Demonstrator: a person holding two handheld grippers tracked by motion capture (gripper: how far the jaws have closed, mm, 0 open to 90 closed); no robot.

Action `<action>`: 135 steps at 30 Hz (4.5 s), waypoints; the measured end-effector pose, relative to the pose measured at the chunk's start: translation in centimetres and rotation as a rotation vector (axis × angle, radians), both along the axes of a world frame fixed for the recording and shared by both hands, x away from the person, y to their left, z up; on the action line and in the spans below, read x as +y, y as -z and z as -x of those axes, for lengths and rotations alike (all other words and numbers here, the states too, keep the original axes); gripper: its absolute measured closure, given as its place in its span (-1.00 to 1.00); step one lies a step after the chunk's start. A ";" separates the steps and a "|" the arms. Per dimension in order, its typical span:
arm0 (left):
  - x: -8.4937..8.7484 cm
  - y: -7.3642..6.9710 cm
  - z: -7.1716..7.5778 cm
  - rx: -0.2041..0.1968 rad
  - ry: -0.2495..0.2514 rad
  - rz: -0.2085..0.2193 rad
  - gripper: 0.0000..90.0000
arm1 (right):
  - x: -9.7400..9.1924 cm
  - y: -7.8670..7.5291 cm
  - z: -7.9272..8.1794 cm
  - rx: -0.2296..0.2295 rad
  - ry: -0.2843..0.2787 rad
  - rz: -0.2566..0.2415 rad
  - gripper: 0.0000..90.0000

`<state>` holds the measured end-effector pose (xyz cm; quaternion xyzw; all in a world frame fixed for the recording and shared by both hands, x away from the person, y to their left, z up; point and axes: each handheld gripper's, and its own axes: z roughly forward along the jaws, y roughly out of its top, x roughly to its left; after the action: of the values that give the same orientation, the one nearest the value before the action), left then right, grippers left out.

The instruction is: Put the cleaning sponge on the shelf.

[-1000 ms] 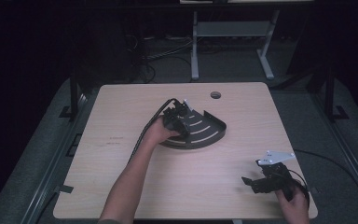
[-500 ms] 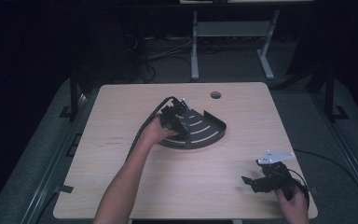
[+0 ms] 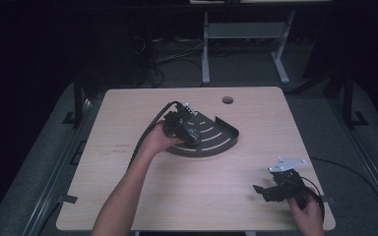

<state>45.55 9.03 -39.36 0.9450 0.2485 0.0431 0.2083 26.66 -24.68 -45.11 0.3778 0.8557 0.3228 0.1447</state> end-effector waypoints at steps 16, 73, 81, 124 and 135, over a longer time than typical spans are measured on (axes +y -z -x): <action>2.3 0.1 2.0 -0.013 -0.018 0.024 -0.58 | 0.3 0.0 -0.1 -0.003 -0.004 0.012 -0.69; 7.8 0.4 9.8 -0.038 -0.021 0.117 -0.56 | 0.9 0.3 -0.3 0.013 0.007 0.028 -0.69; 8.5 0.5 10.4 -0.045 -0.021 0.118 -0.56 | 1.0 0.3 -0.3 0.013 0.011 0.029 -0.69; 14.4 2.7 13.4 -0.057 -0.116 0.151 -0.54 | 0.9 0.4 -0.4 0.024 0.016 0.032 -0.69; 15.4 3.1 14.3 -0.067 -0.138 0.150 -0.55 | 0.7 0.3 -0.3 0.012 0.017 0.028 -0.69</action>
<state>31.29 24.44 -42.50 0.9054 0.3082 0.0701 0.2833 26.92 -23.95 -45.44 0.3848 0.8577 0.3073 0.1477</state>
